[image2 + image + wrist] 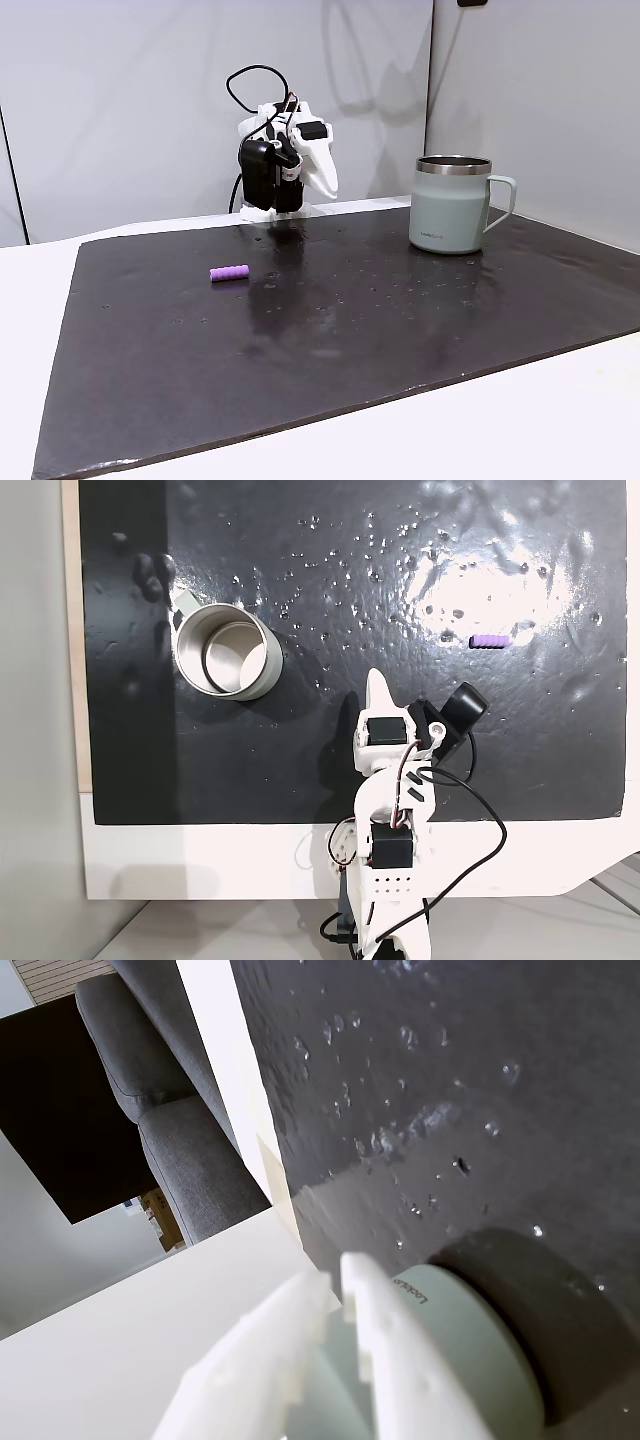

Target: Grasp a pengrip and put it in the cup.

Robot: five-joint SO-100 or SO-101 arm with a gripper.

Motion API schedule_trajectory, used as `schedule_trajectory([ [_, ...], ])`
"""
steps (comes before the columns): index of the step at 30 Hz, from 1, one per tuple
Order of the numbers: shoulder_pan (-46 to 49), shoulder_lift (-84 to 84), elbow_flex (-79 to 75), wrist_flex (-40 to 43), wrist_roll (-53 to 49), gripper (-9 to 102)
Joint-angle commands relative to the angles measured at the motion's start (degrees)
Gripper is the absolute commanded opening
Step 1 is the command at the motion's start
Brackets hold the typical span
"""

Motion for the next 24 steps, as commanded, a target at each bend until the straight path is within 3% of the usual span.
schedule_trajectory([
  [1,-0.88,0.7,3.16,-0.62,-0.79,0],
  [15,-1.32,0.7,3.08,-0.97,-2.9,0],
  [24,0.35,0.7,-9.23,3.08,-4.66,0],
])
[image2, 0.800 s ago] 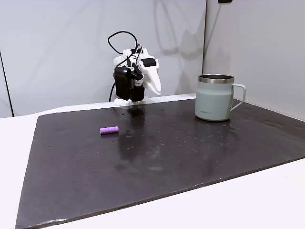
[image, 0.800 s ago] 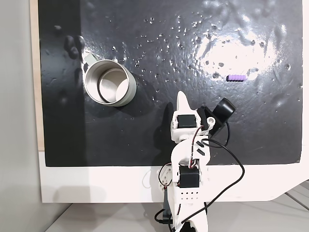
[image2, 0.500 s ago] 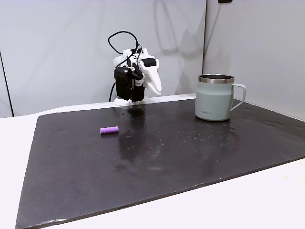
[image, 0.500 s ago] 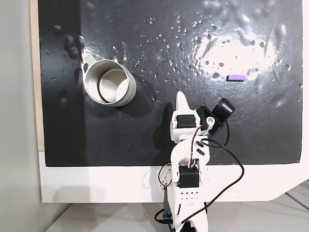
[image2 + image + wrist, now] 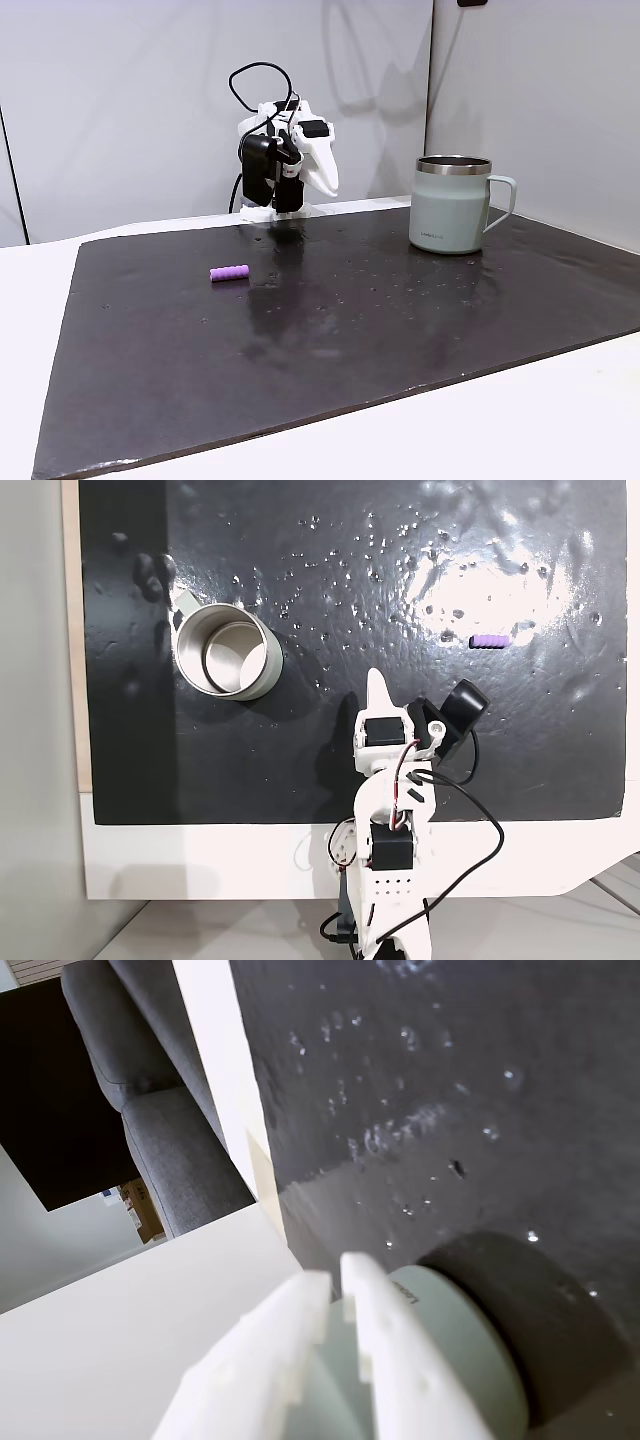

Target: Grasp a pengrip and put it in the cup.

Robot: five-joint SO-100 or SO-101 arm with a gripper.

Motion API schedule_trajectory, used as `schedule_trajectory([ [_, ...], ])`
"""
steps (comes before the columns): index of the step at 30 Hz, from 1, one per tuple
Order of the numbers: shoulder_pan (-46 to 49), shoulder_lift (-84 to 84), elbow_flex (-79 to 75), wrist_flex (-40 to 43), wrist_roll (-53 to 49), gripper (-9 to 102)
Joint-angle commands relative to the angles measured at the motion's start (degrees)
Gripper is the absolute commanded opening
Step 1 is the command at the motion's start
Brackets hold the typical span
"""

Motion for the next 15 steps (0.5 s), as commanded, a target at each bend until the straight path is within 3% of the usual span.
schedule_trajectory([
  [1,0.79,0.0,-8.35,3.52,-1.49,0],
  [15,10.11,-40.69,-51.5,24.08,-3.6,0],
])
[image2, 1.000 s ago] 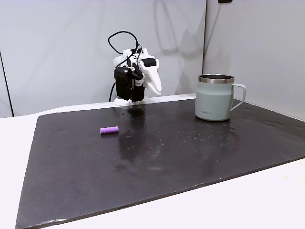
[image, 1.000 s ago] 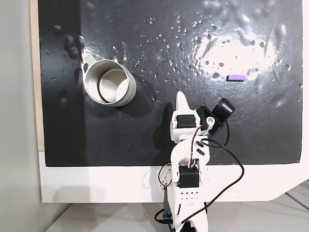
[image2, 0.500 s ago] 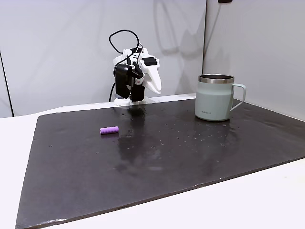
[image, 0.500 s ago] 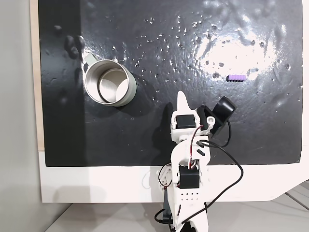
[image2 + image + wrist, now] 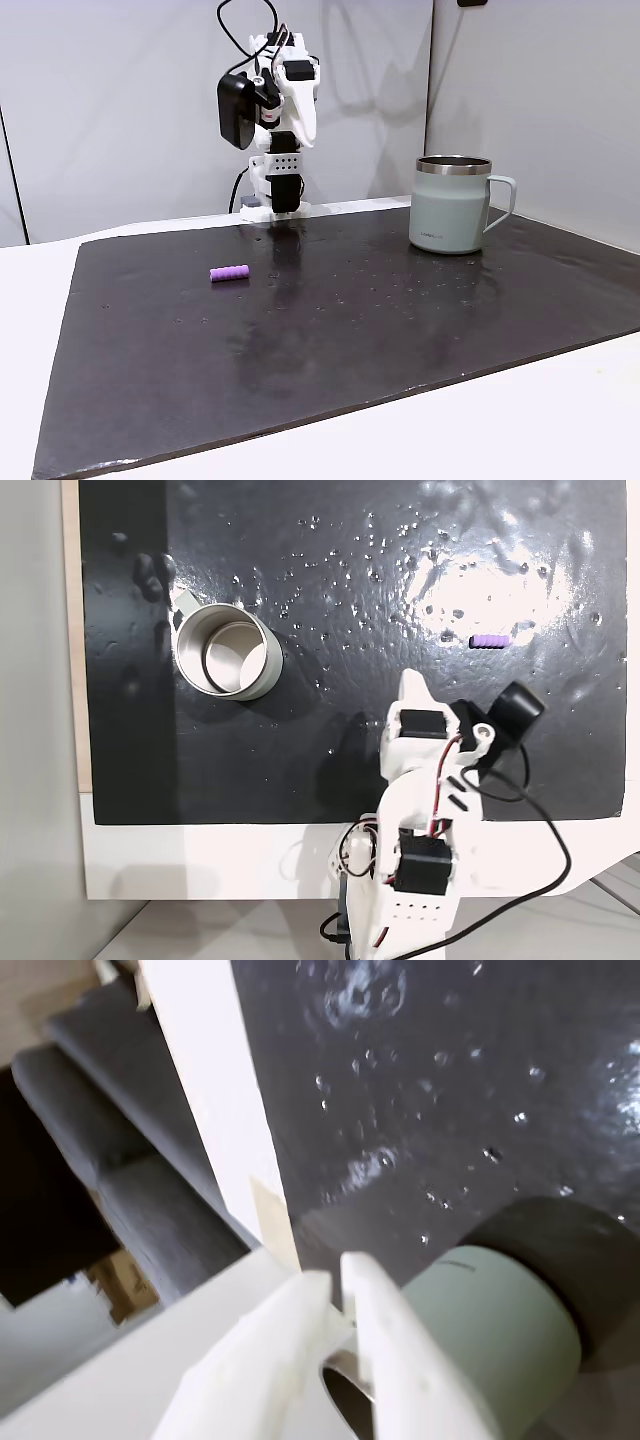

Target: Grasp a pengrip and put it in the cup.

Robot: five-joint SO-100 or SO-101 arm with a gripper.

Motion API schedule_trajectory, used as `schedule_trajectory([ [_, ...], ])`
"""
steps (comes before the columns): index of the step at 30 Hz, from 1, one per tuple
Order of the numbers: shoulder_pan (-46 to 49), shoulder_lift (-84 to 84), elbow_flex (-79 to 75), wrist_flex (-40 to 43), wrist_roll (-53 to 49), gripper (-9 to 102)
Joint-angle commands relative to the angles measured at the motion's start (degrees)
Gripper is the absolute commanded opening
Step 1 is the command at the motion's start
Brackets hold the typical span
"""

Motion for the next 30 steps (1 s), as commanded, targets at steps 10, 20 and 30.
schedule_trajectory([
  [10,12.04,-34.28,-32.34,16.0,-6.94,0],
  [20,20.57,-56.69,-52.65,22.24,-9.76,0],
  [30,23.29,-72.42,-66.8,27.42,-15.73,24],
])
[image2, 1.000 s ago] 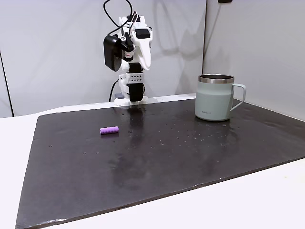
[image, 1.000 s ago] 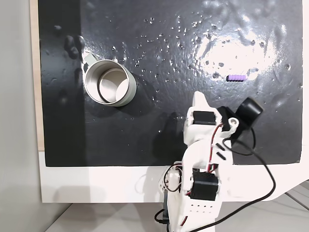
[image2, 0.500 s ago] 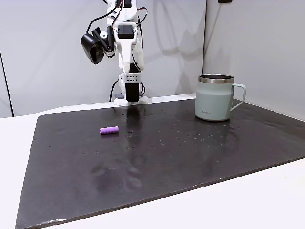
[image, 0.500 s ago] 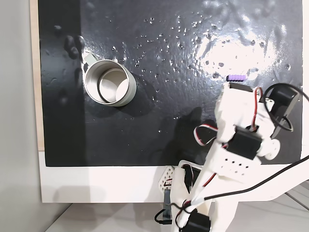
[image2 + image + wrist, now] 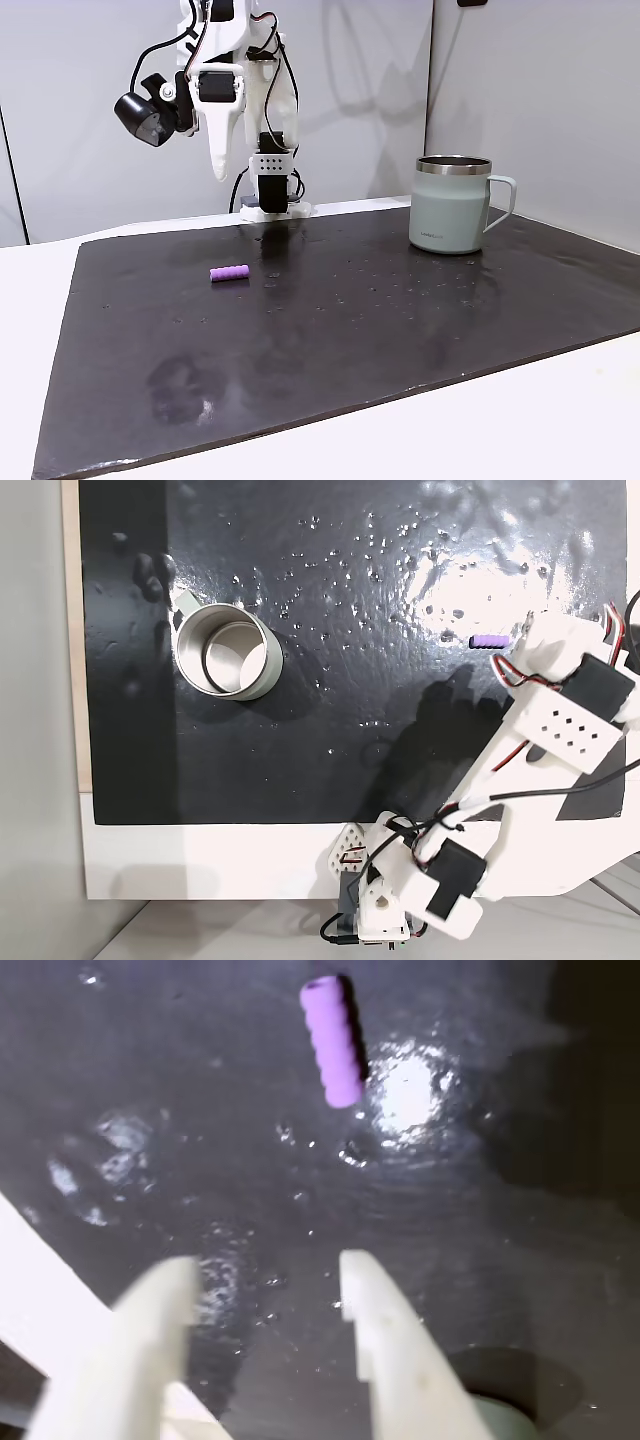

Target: Grasp a pengrip and put it in the cup.

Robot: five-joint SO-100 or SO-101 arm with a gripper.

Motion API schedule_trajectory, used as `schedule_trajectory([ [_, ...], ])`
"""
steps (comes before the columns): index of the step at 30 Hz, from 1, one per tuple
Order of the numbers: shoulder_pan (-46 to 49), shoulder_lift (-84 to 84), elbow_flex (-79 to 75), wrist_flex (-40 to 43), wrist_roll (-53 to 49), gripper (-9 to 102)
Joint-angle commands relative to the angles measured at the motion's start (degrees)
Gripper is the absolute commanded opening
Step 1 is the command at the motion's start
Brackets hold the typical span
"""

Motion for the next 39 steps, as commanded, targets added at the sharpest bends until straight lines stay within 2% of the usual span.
schedule_trajectory([
  [1,0.88,-1.76,-4.83,1.23,-2.11,25],
  [7,1.93,-5.71,-4.83,0.0,-2.37,26],
  [13,3.08,-9.58,-2.46,-5.27,-3.34,26],
  [24,1.23,-14.94,-2.72,-9.76,-5.1,26],
  [39,-0.35,-25.84,-5.89,-10.72,-7.82,25],
])
